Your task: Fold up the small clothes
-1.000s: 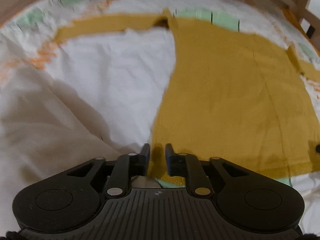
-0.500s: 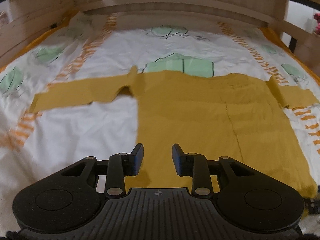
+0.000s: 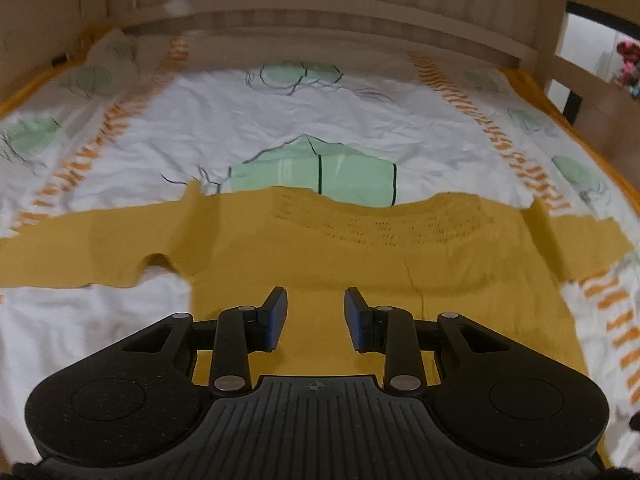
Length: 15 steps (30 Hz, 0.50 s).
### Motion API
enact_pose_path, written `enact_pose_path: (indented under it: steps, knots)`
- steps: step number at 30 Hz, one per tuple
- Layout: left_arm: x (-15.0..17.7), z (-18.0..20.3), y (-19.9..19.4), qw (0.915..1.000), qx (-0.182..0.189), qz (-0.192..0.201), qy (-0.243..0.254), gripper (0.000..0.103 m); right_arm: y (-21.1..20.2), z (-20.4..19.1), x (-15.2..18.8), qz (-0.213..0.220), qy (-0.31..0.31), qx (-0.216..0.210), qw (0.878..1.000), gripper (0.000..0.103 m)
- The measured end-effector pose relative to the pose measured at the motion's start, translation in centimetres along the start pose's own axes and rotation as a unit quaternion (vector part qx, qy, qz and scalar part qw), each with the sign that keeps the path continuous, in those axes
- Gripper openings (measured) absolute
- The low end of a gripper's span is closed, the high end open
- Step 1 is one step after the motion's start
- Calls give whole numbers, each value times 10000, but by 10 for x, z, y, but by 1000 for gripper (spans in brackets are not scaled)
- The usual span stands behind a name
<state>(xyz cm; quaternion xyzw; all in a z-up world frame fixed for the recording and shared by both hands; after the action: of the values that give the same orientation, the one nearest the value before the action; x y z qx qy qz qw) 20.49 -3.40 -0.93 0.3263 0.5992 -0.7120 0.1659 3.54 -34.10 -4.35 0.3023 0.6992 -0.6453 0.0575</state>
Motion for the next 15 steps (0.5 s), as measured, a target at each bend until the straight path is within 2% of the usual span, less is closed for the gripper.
enact_pose_path:
  steps: [3,7,9,11,13,15]
  knots:
    - [-5,-3,21,9999,19,-75,-99,30,1,-9,-30,422,-161,-96,9989,101]
    - [-6,-5,50,9997,-125,-220,-10,30,21,-38,-70,802,-875,-150,9928,101]
    - [-4,-9,65,9992,-57,-375,-118,30,39,-55,-88,885,-1160,-194,9891,101]
    - [-3,-14,79,9980,17,-595,-216,30,61,-71,-105,913,-1402,-346,9853,97]
    - [2,-16,92,9967,4,-777,-219,30,83,-86,-119,872,-1618,-428,9820,86]
    - [8,-15,99,9965,-63,-813,-162,31,106,-100,-132,894,-1831,-425,9781,85]
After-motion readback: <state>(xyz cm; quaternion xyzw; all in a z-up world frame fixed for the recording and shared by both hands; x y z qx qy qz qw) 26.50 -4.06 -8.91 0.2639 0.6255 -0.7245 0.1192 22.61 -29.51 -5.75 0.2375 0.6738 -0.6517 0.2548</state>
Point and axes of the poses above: each gripper's, at about its wrist camera, not at the fingertips, and y roughly the way its jaws point, z to its right, x to its underside, the point moved 1 cm from there along y, roughly the way its jaws point, and after that the axes turned 3 degrees about -z, right-handed, at the moved point
